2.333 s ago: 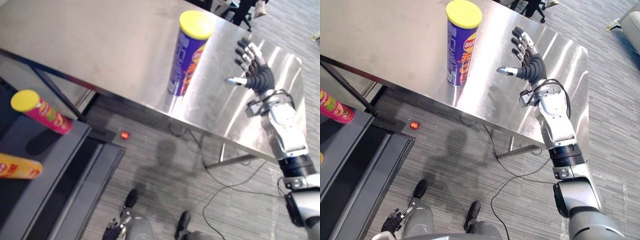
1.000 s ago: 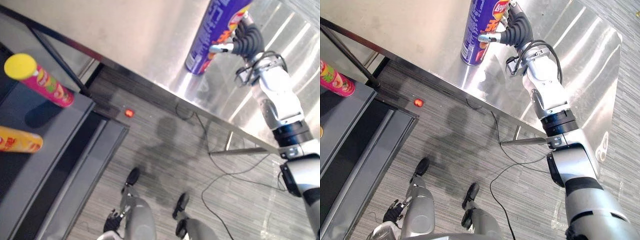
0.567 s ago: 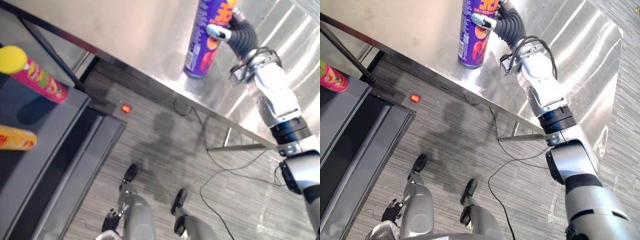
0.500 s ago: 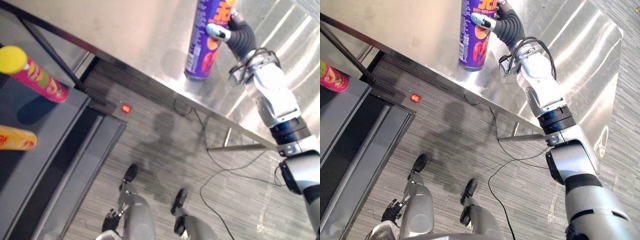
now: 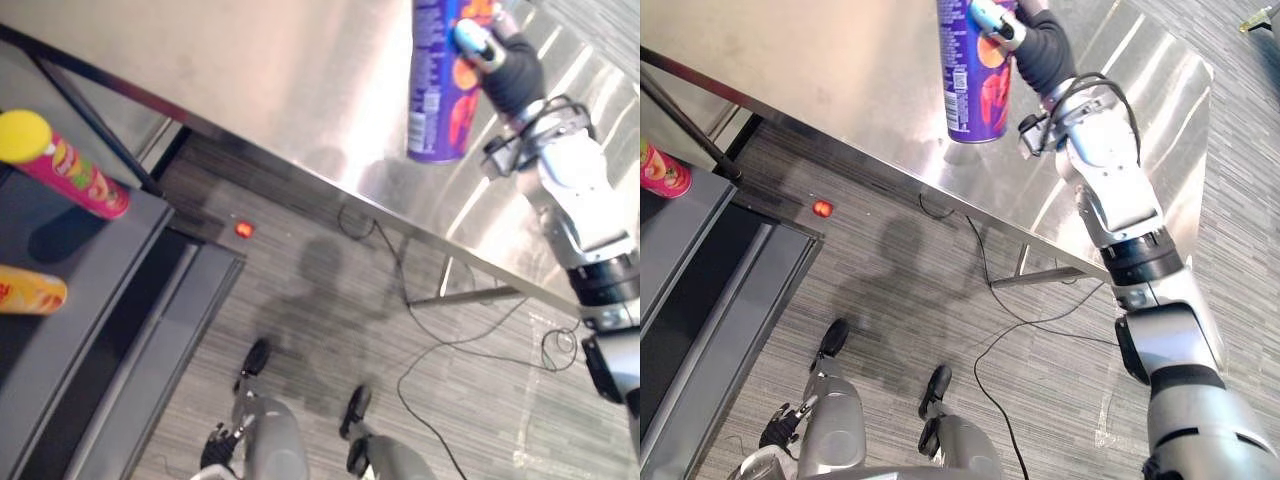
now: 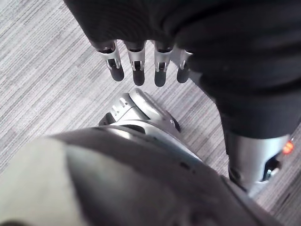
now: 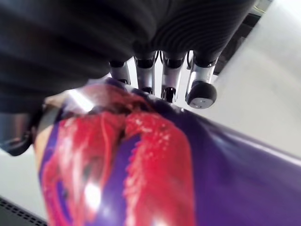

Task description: Put the gum and the chips on the shelf.

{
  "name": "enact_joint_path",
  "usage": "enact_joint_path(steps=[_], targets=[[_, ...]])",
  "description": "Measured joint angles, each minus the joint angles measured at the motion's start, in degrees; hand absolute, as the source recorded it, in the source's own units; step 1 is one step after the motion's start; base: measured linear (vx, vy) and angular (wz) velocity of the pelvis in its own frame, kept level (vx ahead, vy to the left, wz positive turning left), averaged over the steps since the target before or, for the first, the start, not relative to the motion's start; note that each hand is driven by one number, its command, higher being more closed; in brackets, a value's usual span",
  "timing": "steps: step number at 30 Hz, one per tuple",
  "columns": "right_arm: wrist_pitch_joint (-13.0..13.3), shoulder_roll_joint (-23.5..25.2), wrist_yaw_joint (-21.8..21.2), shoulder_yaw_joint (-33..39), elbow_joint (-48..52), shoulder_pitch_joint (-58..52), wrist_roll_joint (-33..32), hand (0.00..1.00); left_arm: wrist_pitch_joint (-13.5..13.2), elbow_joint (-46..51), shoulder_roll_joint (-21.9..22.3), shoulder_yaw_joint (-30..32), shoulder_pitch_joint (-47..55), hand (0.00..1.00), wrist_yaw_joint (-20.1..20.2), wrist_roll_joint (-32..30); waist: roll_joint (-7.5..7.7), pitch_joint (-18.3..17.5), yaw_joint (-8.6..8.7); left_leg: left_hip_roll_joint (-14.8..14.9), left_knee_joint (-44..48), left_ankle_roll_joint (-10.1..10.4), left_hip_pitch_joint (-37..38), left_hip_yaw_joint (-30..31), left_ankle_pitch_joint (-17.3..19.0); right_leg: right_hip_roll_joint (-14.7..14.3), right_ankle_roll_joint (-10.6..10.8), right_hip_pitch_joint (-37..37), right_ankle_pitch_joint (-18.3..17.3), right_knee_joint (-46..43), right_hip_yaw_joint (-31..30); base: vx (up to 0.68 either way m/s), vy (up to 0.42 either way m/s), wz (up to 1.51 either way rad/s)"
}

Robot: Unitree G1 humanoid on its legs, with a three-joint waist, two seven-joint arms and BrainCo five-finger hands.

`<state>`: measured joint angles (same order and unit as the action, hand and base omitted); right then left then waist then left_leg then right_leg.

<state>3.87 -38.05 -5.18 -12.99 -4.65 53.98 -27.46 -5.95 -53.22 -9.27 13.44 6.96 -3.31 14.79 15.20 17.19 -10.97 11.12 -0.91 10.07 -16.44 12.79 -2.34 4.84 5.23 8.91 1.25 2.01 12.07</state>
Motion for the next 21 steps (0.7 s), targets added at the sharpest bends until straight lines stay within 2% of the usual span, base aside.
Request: enact_joint_path(steps=[2,4,7,8,9,10,12,15,17,21], targets=[[0.2,-0.4,-0.3,2.0,3.2,-3.0,0.0,1.0,0.1,0.0,0.0,0.0,0.3,0.0,0.1,-0.3,-0.05,0.0,0.42,-0.6,-0.1,-0.2,1.0,-0.1,0.0,0.6,0.3,-1.0,-0.5,0.0,0.0,0.0,0.012,0.03],[0.3,-0.3,-0.5,4.8,9.3,-8.0,0.8,1.0,0.3,0.0,0.0,0.0,0.8,0.0,0.4,-1.6,-0.59,-0.7,1.55,-1.4,-0.1,-0.5,1.8,0.2,-0.1,1.3,0.6,-2.1,-0.9,-0.1,0.5,0.01,0.032,0.15],[2.5,3.5,0.7,9.4,18.7,-16.3,11.3,1.0,0.5,-0.5,0.2,-0.1,1.1,0.0,0.9,-3.1,-1.91,-3.3,1.97,-2.4,-0.2,-0.9,2.4,0.3,-0.3,2.3,0.9,-2.7,-1.1,-0.2,0.6,0.02,0.03,0.1],[4.4,6.6,2.2,10.3,20.5,-19.3,17.2,1.0,0.5,-0.5,0.3,-0.2,1.4,0.0,1.0,-4.6,-2.69,-4.4,2.52,-2.8,-0.3,-0.9,3.2,0.6,-0.3,2.7,1.2,-3.8,-1.4,-0.2,1.1,0.03,0.018,0.14],[5.4,8.3,3.2,10.5,21.2,-21.0,19.8,1.0,0.5,-0.5,0.3,-0.3,1.7,0.0,1.0,-5.0,-3.04,-5.1,2.75,-3.0,-0.3,-1.0,3.6,0.7,-0.3,2.9,1.3,-4.4,-1.5,-0.2,1.4,0.04,0.019,0.22],[7.2,13.2,5.7,10.6,23.1,-27.1,25.9,1.0,0.3,-1.2,0.5,-0.8,2.1,0.0,0.9,-6.9,-4.04,-7.5,2.84,-3.6,-0.4,-1.4,4.7,1.0,-0.1,3.4,1.5,-5.7,-2.1,-0.3,1.9,0.02,0.013,0.15],[8.3,16.6,7.3,10.3,24.8,-31.8,30.2,1.0,0.2,-1.6,0.9,-0.8,2.3,0.0,0.8,-7.4,-5.0,-9.1,2.86,-3.8,-0.5,-1.7,5.1,1.3,0.1,3.6,1.7,-6.3,-2.4,-0.4,2.3,0.0,0.01,0.13],[10.7,18.4,9.7,9.5,26.9,-39.1,38.5,1.0,0.0,-1.7,1.7,-0.9,3.2,0.0,0.6,-8.9,-6.32,-10.9,2.88,-3.8,-0.6,-2.1,5.2,2.3,0.3,3.6,1.8,-6.4,-3.3,-1.5,3.1,-0.03,-0.001,0.13],[11.2,18.9,10.9,7.7,26.9,-43.0,43.4,1.0,-0.2,-2.4,1.8,-1.1,4.1,0.0,0.2,-8.9,-6.81,-11.7,2.9,-3.8,-0.5,-2.1,5.8,2.5,0.3,3.6,1.7,-6.7,-3.8,-2.3,3.1,-0.02,-0.005,0.03],[11.5,18.9,12.5,2.9,26.5,-48.6,48.1,1.0,-0.3,-3.9,1.7,-1.9,4.3,0.0,-0.6,-9.0,-7.7,-12.4,2.93,-3.9,-0.3,-2.0,6.3,3.5,0.3,3.7,1.9,-7.4,-4.3,-2.7,3.7,-0.01,-0.006,0.07]])
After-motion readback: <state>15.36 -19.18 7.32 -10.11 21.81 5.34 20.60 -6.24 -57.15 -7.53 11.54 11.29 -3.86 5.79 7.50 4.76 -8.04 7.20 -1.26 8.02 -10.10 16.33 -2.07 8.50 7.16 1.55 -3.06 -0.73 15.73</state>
